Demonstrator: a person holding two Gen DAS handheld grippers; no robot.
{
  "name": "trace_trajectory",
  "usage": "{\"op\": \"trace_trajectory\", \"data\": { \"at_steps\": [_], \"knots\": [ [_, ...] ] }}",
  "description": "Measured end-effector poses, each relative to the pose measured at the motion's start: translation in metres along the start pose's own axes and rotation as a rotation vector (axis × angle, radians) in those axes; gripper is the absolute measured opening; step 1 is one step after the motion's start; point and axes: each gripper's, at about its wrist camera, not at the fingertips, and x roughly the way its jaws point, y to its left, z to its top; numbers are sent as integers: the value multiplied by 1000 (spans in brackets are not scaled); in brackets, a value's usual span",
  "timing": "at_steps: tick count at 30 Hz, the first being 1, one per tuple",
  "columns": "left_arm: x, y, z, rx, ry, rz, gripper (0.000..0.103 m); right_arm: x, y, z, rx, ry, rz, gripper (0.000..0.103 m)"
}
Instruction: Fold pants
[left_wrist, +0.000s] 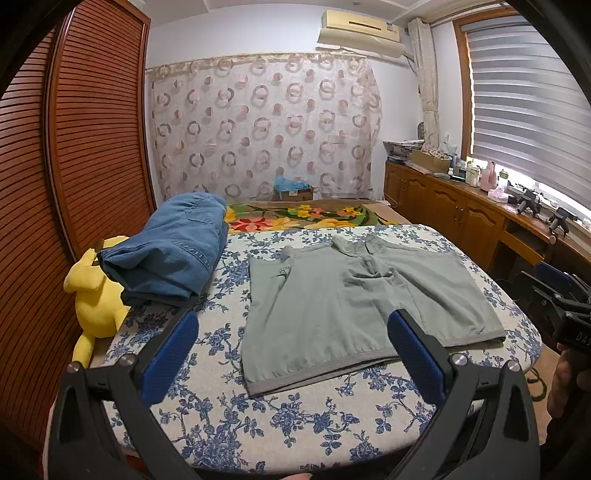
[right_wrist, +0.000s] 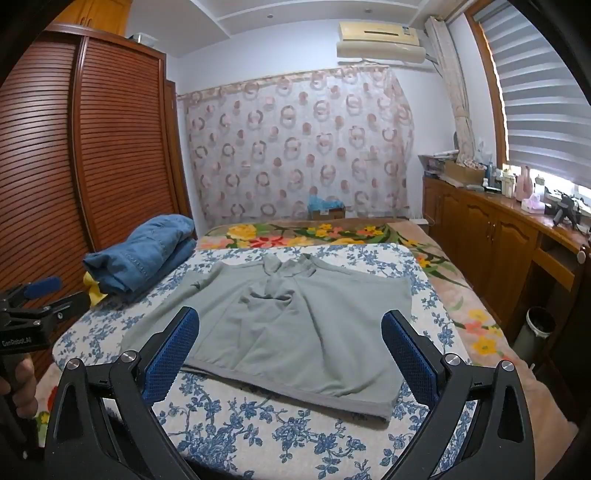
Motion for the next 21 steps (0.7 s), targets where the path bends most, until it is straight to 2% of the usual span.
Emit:
{"op": "trace_trajectory", "data": {
  "at_steps": [21],
  "knots": [
    [-1,0,0,1,-5,0,103,-2,1,0,0,-2,-1,102]
  ]
}}
